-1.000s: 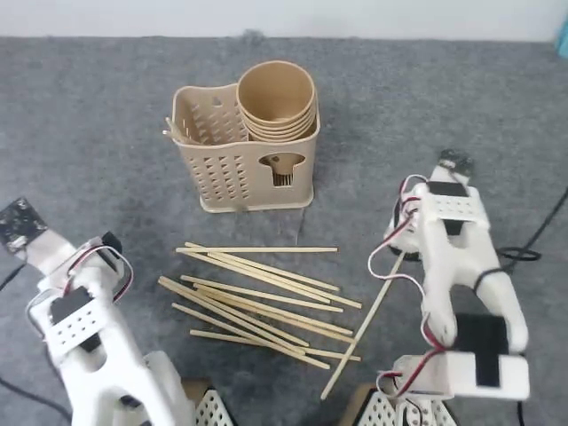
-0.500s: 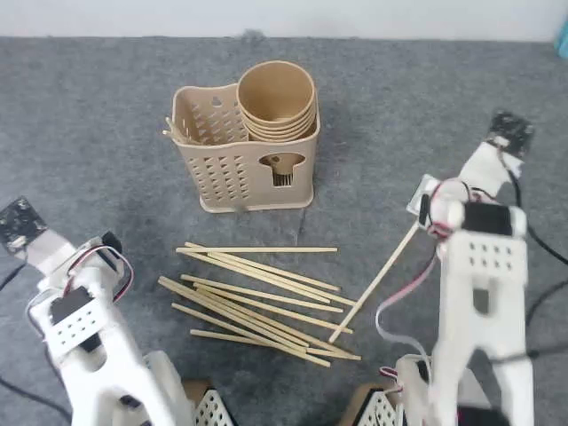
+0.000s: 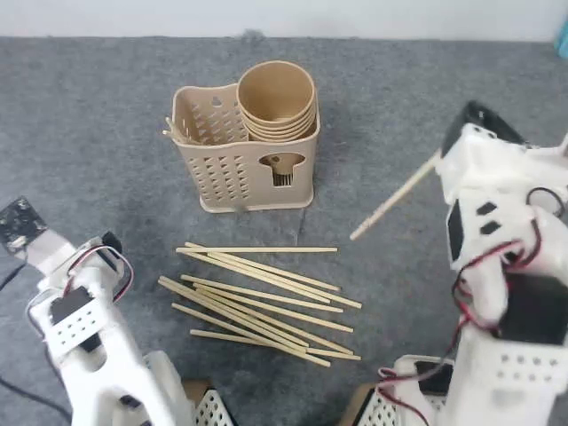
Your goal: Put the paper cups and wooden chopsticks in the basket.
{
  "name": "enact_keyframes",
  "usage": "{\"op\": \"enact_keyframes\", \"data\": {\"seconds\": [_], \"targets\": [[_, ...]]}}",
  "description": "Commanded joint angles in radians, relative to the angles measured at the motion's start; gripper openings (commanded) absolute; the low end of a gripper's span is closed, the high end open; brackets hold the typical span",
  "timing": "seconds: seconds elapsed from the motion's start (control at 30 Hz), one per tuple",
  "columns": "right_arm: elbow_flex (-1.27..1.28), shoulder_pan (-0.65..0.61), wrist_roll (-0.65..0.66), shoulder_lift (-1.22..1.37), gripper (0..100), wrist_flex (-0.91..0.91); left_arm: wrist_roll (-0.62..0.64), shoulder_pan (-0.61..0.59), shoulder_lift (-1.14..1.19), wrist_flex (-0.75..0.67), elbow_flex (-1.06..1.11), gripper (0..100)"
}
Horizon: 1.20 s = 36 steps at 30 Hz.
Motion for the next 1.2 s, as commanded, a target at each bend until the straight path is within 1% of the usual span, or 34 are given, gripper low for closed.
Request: {"op": "enact_keyframes", "data": {"seconds": [0.0, 0.07, 0.17, 0.27, 0.37, 0.5, 0.63, 0.87, 1.1, 1.17], "targets": [[-0.157, -0.125, 0.015, -0.028, 0.8, -0.031, 0.006, 0.002, -0.003, -0.026, -0.002, 26], [-0.186, -0.206, 0.015, -0.027, 0.8, -0.105, 0.006, 0.002, -0.003, -0.026, -0.002, 26], [-0.178, -0.294, 0.018, -0.025, 0.8, -0.303, 0.006, 0.002, -0.003, -0.026, -0.002, 26], [-0.167, -0.337, 0.020, 0.016, 0.8, -0.493, 0.006, 0.002, -0.003, -0.025, -0.002, 26], [-0.167, -0.361, 0.020, 0.090, 0.8, -0.647, 0.006, 0.002, -0.003, -0.025, -0.002, 26], [-0.169, -0.409, 0.021, 0.199, 0.8, -0.783, 0.006, 0.002, -0.003, -0.025, -0.002, 26], [-0.169, -0.463, 0.025, 0.286, 0.8, -0.843, 0.006, 0.002, -0.003, -0.025, -0.002, 26], [-0.169, -0.527, 0.025, 0.447, 0.8, -0.843, 0.008, 0.003, -0.003, -0.026, -0.002, 26], [-0.161, -0.535, 0.025, 0.644, 1.0, -0.839, 0.006, 0.021, -0.005, -0.026, -0.002, 26], [-0.166, -0.535, 0.025, 0.687, 1.1, -0.811, 0.006, 0.021, -0.005, -0.026, -0.002, 26]]}}
